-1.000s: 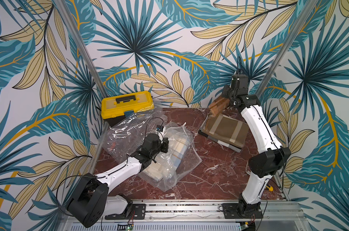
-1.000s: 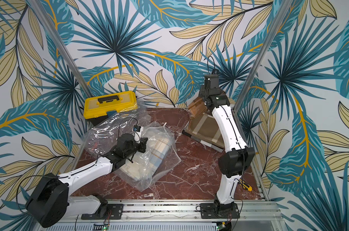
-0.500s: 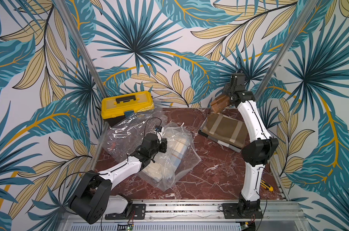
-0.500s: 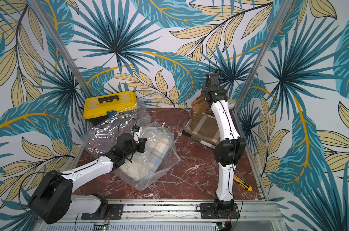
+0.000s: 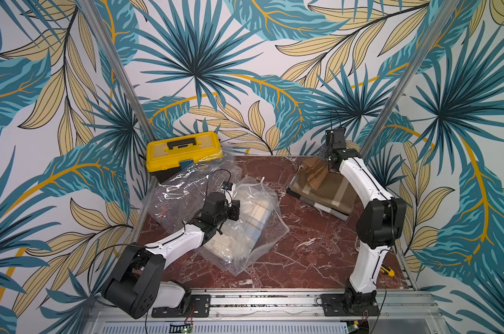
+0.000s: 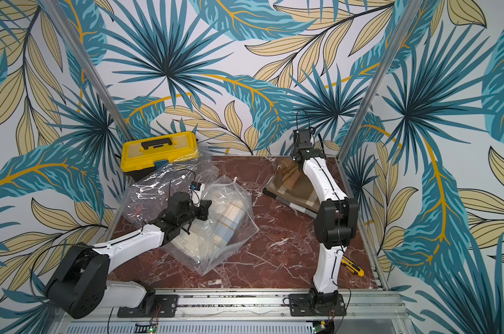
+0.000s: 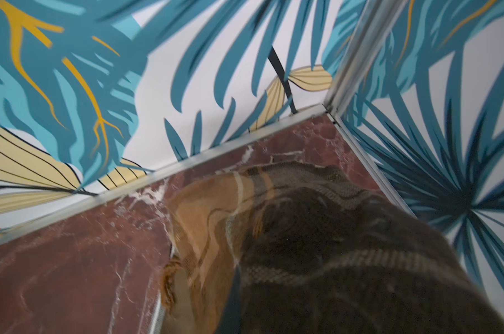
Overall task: Take the blanket out of the vacuum bag
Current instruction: Place the blanket at the corner of the board.
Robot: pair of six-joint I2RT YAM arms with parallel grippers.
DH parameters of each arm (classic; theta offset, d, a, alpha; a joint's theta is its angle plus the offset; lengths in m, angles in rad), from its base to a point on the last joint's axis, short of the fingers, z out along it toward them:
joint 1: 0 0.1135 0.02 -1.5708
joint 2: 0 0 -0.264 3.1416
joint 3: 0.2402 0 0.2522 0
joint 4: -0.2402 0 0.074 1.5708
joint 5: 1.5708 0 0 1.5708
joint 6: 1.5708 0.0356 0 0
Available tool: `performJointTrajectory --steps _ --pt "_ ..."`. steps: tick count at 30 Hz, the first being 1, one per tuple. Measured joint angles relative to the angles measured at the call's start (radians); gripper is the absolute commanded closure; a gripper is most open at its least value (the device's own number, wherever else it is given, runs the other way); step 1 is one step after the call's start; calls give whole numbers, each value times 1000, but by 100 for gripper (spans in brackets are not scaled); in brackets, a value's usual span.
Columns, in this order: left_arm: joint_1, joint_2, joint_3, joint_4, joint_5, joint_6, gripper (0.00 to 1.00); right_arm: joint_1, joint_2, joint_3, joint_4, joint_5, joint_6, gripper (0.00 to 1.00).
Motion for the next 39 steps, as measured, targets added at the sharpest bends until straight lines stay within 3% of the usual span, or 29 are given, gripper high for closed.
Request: performJointTrajectory --steps 8,14,15,17,19,22,25,31,39 --pt "2 36 0 14 43 -6 100 0 -251 -346 36 43 52 100" --pt "3 38 -3 21 60 -7 100 -2 -270 -453 34 75 76 99" --pt "3 37 -8 24 61 -7 100 -2 -269 -462 33 78 79 90" --pt "3 31 -20 24 62 -7 100 -2 -269 -471 21 85 91 62" --pt "3 26 -29 23 62 -7 100 0 -270 -471 2 105 98 43" --pt "3 14 -37 23 63 -10 100 31 -280 -471 -37 184 84 26" --pt "3 12 -37 25 67 -19 100 113 -305 -450 -79 257 36 21" --pt "3 13 -37 27 79 -49 100 288 -225 -225 -157 372 -54 16" --pt "3 8 -36 18 84 -59 100 298 43 -129 -204 311 -84 14"
